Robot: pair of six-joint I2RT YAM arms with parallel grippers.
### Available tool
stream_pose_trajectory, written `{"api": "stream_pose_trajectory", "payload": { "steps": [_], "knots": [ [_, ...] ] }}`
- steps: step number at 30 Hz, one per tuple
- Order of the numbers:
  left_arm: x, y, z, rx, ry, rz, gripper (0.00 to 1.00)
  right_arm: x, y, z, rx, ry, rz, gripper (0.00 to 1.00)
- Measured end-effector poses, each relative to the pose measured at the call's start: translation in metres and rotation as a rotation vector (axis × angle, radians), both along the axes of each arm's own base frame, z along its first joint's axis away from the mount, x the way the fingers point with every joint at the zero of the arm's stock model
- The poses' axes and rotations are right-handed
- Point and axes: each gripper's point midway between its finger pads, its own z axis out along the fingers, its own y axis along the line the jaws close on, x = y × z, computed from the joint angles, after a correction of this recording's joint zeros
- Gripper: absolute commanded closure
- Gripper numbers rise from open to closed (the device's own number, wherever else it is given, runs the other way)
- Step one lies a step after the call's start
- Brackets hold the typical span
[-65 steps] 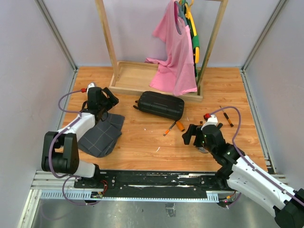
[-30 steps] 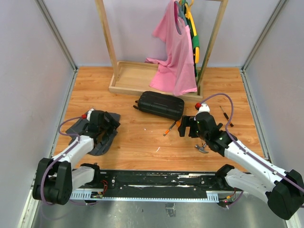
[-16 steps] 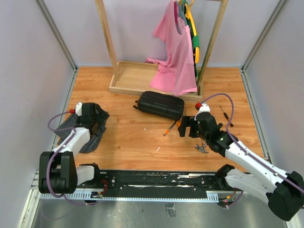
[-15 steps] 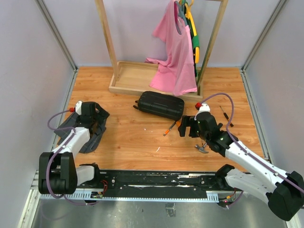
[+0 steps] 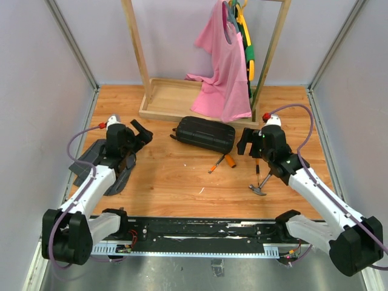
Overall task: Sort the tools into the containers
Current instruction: Move the distractor to the center of the board.
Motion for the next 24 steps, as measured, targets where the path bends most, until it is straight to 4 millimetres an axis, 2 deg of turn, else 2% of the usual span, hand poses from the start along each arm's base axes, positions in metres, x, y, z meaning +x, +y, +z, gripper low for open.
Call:
{"api": "stream_pose_trajectory", "payload": {
  "steps": [5,7,14,24],
  "knots": [
    [-0.003,-0.048,0.007,0.004,-0.031,-0.136,0.01,0.020,-0.018,0.003,0.035,0.008,-0.066,0.02],
    [-0.002,-0.058,0.006,0.007,-0.036,-0.163,0.01,0.026,-0.024,0.003,0.058,0.015,-0.091,0.02],
    [0.010,-0.056,-0.002,0.058,-0.041,-0.153,0.01,0.042,-0.039,-0.002,0.110,0.032,-0.157,0.02],
    [0.025,-0.038,0.018,0.115,-0.145,-0.097,0.01,0.065,-0.049,-0.003,0.123,0.039,-0.189,0.02]
  ]
}}
